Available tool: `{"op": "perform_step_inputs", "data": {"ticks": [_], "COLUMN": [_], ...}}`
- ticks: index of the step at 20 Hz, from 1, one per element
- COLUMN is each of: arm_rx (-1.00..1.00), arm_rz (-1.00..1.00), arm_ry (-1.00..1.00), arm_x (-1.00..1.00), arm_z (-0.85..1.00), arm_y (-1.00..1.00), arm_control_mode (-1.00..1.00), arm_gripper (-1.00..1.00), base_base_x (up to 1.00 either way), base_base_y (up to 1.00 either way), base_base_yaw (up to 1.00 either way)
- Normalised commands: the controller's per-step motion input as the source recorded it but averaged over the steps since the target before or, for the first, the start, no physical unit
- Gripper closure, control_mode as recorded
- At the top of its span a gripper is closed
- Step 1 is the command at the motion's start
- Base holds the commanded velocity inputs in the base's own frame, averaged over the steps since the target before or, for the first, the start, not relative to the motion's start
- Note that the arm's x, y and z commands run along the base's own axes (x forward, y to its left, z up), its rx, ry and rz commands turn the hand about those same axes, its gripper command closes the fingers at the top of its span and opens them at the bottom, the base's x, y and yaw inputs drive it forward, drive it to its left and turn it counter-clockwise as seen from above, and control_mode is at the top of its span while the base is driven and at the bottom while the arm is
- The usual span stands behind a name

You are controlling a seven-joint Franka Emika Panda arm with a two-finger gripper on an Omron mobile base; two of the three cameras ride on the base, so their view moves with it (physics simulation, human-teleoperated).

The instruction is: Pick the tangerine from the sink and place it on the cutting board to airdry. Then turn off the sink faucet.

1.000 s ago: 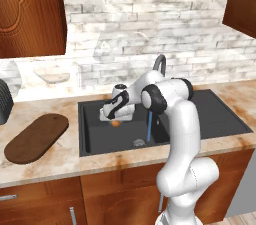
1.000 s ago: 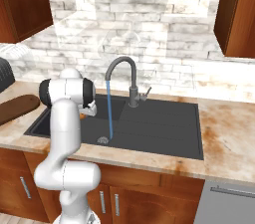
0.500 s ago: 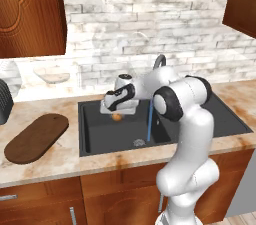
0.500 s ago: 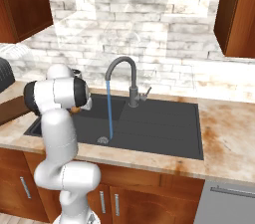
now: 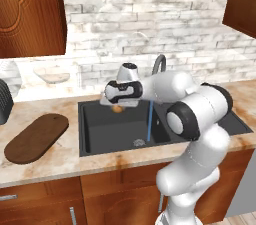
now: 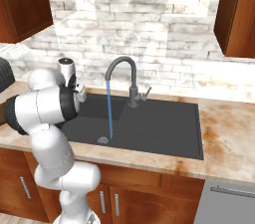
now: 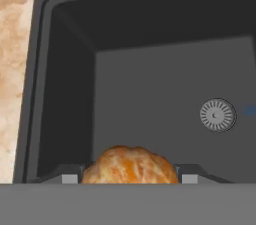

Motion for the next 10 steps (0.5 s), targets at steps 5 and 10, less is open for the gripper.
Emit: {"op": "perform_step_inputs", "data": {"ticks": [5,10], "arm_rx": [0.0,0.02], "arm_rz": [0.0,0.01], "arm_ry": [-0.13,-0.04], "arm_x": [-0.39,-0.36], "arm_z": [0.67,0.72], "arm_y": [0.12,0.08], "arm_control_mode": [-1.0,-1.0], "arm_gripper": [1.0,1.0], "base_base_x": [0.0,0.0], "base_base_y": [0.0,0.0], "base_base_yaw": [0.0,0.0]}}
